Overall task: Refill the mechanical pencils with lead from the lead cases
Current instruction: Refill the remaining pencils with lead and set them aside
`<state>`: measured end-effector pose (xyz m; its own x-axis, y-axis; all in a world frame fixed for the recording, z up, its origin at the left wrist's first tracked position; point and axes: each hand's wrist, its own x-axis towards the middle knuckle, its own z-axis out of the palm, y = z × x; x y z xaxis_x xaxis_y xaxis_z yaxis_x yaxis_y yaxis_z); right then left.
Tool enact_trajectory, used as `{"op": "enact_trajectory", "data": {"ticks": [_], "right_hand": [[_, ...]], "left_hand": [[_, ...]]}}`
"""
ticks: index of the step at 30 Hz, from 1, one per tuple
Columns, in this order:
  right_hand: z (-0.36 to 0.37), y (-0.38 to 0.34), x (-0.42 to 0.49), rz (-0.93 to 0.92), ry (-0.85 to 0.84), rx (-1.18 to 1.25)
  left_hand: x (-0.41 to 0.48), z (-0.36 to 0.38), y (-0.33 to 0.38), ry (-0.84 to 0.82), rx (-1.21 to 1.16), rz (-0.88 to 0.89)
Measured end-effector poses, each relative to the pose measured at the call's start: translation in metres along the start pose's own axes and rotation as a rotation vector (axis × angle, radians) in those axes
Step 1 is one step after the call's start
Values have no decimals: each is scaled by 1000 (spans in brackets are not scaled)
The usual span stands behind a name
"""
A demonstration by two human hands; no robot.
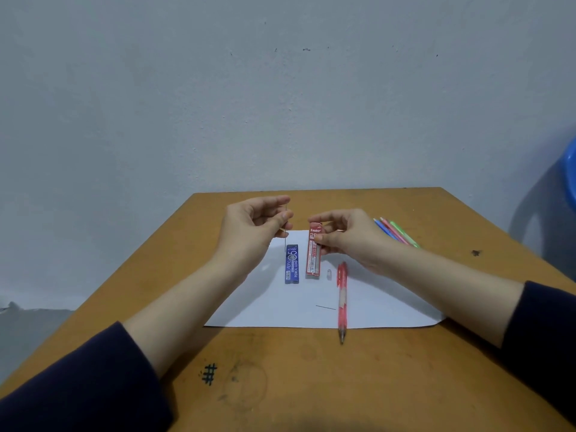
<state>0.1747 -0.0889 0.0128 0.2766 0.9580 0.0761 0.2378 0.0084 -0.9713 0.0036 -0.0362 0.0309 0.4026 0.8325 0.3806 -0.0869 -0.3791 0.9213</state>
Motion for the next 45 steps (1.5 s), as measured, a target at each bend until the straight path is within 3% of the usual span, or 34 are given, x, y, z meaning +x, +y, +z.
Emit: {"op": "enact_trajectory", "data": {"ticks": [11,18,32,40,45], "right_hand": [[1,1,0,-29,-25,-509],[1,2,-1,-76,-3,-700],[-16,-21,-16,-219,92,-797],[-19,-32,-40,73,-62,-937],[-10,-39,-53,116,-82,-1019]], "left_hand": [[1,0,-1,2,26,10],[-1,0,-1,-7,24,12],[-1,1,-4,-8,18,-10],[-2,1,-4,-7,19,-11],[-2,2,-4,-11,17,-13]]}}
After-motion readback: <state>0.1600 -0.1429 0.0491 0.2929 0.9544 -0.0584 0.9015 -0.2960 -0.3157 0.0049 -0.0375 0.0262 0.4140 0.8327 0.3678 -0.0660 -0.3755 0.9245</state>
